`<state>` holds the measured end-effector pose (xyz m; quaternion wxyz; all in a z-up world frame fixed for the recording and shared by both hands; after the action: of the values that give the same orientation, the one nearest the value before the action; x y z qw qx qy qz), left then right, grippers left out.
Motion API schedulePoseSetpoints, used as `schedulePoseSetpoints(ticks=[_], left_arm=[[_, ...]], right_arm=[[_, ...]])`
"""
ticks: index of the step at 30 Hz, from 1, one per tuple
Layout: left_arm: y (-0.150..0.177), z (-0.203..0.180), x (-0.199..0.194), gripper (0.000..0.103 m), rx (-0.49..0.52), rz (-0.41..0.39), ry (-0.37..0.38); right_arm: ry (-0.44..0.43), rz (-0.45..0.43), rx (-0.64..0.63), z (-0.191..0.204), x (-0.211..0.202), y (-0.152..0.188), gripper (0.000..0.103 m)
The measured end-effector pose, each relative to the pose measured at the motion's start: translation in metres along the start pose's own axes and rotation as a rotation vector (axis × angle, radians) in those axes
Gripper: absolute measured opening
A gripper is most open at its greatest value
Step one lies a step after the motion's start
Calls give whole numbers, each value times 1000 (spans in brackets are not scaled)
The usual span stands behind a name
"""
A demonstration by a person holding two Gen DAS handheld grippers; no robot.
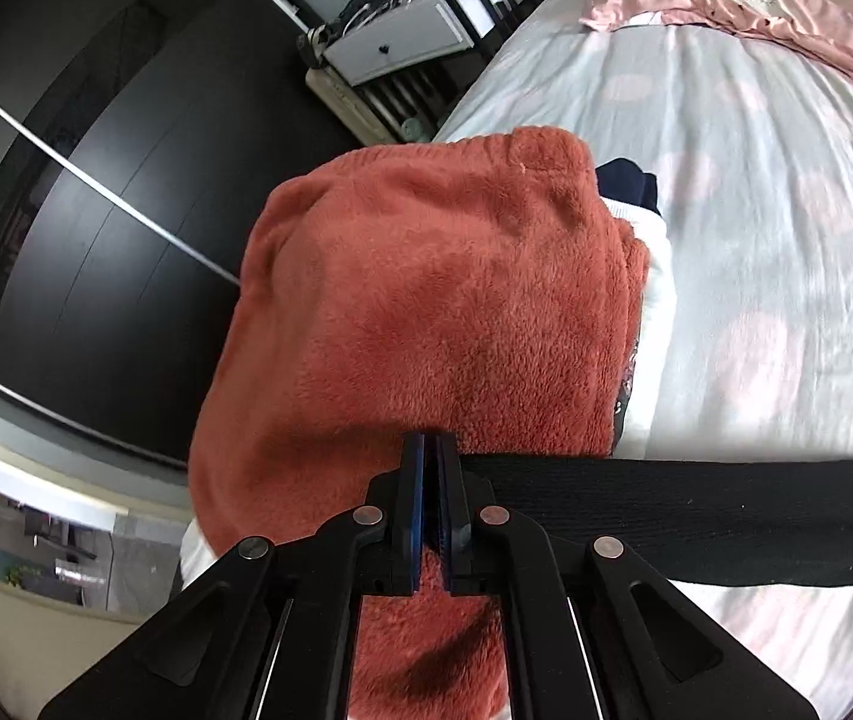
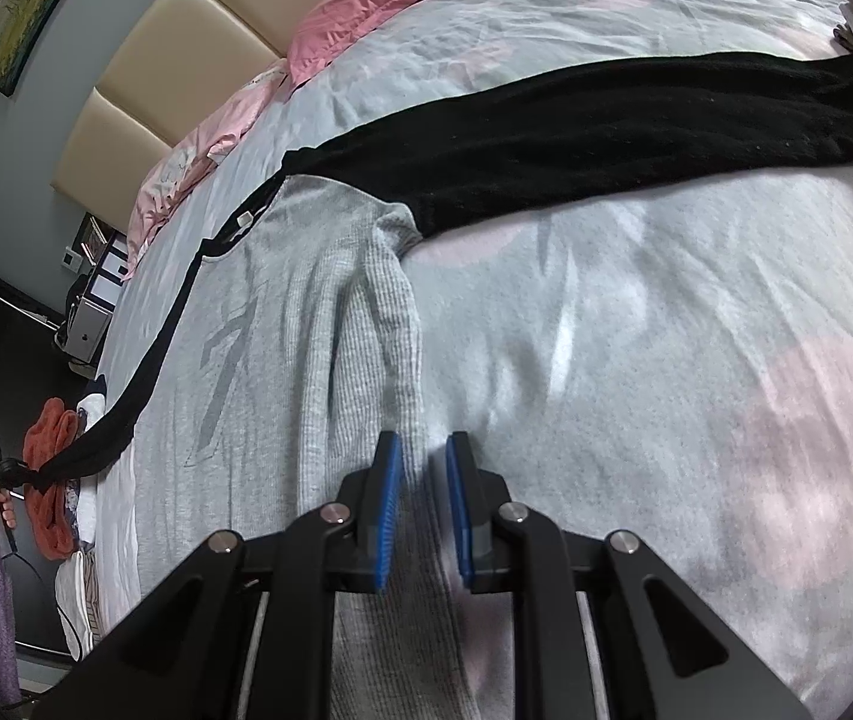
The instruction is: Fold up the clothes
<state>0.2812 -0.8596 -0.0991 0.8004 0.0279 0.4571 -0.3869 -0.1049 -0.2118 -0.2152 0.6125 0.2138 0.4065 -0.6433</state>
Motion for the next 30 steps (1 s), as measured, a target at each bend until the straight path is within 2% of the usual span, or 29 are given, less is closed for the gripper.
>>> schedulePoseSetpoints(ticks=[4, 6, 7, 8, 10, 13, 16, 18, 21, 24, 27, 30], left_arm=[[4, -9, -1, 6, 14, -15, -31], [8, -15, -7, 10, 33, -26, -47], [10, -17, -11, 20, 40, -34, -47], [13, -19, -17, 37, 45, -45, -42], [21, -21, -30, 52, 44, -68, -9], [38, -24, -55, 52, 22, -82, 37], [65, -31, -84, 52, -16, -94, 165], [87, -45, -101, 52, 0, -75, 276], [129, -84, -129, 52, 103, -34, 467], [178, -127, -156, 52, 228, -2, 621], [217, -159, -182, 52, 289, 11, 716], [244, -178, -195, 53, 314, 28, 761]], right_arm=[[0, 0, 0, 0, 1, 0, 16], [-3, 2, 2, 0, 0, 0, 16], [-5, 2, 2, 0, 0, 0, 16], [-5, 4, 1, 0, -1, 0, 16], [-11, 8, 4, -1, -3, 1, 16], [-26, 13, 16, -3, -7, 0, 16], [-39, 13, 28, -5, -13, 0, 17], [-52, 21, 38, -6, -16, 0, 17], [-57, 37, 46, -6, -20, 2, 17], [-42, 53, 31, -7, -27, 8, 17], [-29, 83, 23, -12, -39, 19, 17], [-11, 103, 38, -20, -54, 31, 17]])
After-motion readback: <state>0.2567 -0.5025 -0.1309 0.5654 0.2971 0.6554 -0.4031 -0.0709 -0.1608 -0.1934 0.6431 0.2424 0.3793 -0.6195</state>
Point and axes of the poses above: each gripper's, at about its wrist camera, not at the fingertips, and x roughly the way its jaws point, z to its left, y to its underside, the point moved 1 cm from there along x, roughly the way its jaws point, and after that the axes turned 11 degrees about x, right-handed, at the moved point
